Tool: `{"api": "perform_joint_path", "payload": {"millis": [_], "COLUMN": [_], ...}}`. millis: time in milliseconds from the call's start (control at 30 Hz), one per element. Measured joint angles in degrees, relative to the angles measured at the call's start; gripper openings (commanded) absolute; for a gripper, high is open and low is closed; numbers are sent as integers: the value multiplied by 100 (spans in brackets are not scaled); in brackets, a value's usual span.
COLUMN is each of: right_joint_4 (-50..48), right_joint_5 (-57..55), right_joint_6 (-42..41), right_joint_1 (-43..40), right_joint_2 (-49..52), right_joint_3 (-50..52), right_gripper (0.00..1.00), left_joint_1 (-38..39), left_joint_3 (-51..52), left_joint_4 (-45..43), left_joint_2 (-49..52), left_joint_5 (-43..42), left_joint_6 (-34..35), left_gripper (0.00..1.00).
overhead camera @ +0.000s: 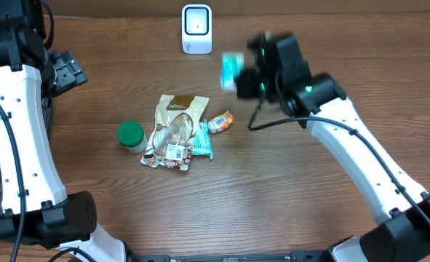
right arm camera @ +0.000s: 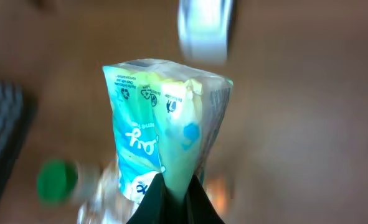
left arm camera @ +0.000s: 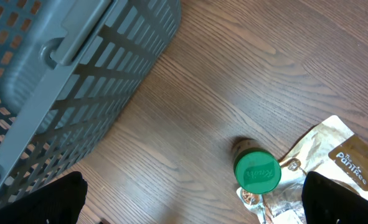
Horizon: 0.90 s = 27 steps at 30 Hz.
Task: Scan the item barcode
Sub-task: 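Lift the teal box and hold it in front of the barcode scanner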
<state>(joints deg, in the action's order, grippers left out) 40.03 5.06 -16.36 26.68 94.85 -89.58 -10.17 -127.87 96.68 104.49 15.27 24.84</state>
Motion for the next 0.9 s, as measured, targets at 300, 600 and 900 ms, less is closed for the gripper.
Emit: {"api": "perform_joint_path", "payload": {"millis": [300, 600, 900], "right_joint_4": [-3051, -5637, -6664], "right_joint_5": [-2245, -2951, -2903], "right_joint_6": [2031, 5554, 7672], "right_joint_1": [667, 673, 673], "right_joint_2": [1038, 3108, 4072], "right_joint_3": [-704, -667, -667], "right_gripper": [4, 4, 4], "left_joint_1": [0, 0, 0], "left_joint_3": [0, 0, 0], "left_joint_4": [4, 9, 0], "left_joint_2": [0, 0, 0], "left_joint_5": [-2, 0, 2], "left_joint_6": [0, 0, 0], "left_gripper": [100, 100, 100]}}
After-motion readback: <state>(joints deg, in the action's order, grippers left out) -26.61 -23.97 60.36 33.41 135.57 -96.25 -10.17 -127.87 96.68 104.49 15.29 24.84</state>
